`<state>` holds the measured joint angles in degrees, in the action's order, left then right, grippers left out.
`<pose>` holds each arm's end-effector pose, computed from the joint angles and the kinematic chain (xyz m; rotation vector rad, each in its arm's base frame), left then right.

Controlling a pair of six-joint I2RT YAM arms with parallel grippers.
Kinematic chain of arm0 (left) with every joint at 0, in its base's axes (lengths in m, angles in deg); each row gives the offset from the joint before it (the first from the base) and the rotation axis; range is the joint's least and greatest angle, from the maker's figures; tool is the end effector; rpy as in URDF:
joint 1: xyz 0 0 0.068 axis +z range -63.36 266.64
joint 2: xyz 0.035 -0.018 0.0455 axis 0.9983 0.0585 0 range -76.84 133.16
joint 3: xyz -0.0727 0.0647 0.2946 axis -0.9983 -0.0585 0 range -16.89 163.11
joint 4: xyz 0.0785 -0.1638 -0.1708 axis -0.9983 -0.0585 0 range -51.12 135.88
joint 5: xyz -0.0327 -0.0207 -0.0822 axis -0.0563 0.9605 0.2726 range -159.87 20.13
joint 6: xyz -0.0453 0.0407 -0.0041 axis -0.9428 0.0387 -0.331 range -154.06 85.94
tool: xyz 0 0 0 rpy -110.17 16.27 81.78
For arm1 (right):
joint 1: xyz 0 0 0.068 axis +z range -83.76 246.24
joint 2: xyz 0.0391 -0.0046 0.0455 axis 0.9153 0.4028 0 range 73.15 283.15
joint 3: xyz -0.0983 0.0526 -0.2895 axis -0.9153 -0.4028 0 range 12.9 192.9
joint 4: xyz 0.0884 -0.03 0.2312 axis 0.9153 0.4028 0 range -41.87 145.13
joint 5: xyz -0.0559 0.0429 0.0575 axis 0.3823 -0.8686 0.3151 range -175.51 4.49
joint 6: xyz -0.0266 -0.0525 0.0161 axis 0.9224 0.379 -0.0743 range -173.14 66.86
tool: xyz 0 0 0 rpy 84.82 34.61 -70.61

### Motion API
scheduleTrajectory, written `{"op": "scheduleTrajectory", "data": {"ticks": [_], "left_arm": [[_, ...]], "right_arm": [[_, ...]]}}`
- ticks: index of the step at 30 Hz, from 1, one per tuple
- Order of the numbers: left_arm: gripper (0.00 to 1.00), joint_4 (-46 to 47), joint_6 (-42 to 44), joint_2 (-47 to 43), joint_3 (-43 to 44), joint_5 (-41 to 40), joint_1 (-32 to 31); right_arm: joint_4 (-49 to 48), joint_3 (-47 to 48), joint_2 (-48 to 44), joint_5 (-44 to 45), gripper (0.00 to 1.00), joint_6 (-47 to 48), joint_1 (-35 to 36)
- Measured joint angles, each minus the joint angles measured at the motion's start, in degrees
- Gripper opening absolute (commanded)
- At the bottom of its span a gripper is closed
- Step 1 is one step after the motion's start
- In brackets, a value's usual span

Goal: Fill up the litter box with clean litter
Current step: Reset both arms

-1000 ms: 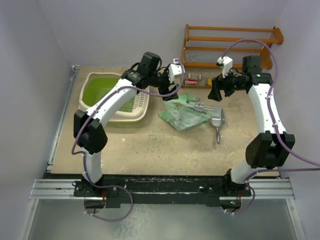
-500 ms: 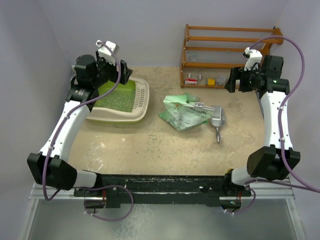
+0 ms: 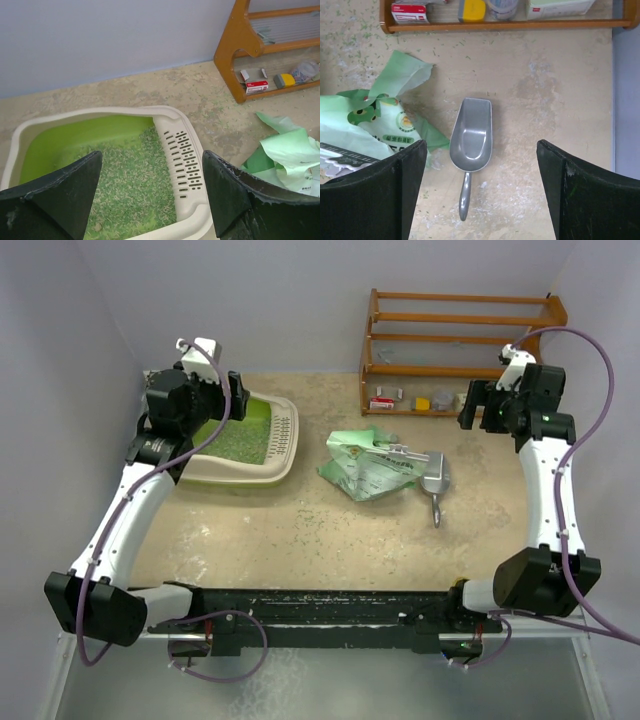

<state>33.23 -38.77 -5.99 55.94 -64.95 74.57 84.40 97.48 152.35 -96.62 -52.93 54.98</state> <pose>0.2613 -0.0598 0.4451 0.1761 1.7561 -0.2886 0.2868 -0.0481 0.4311 0.0870 2.0982 0.0841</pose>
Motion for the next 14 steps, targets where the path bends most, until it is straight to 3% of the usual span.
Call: {"op": "scheduleTrajectory", "data": {"ticks": [5,9,14], "left_arm": [[0.78,0.90,-3.19,0.11,-1.40,-0.46,0.00],[0.78,2.14,-5.01,1.18,-1.36,0.17,0.00],[0.78,2.29,-6.32,2.56,-1.36,0.85,0.00]], "right_arm": [[-0.70,-2.62,-1.95,2.64,0.85,-0.72,0.00],[-1.38,-3.80,-3.13,2.67,0.99,-0.92,-0.24],[-2.32,-3.91,-2.99,0.26,1.00,-1.31,-1.22]]}}
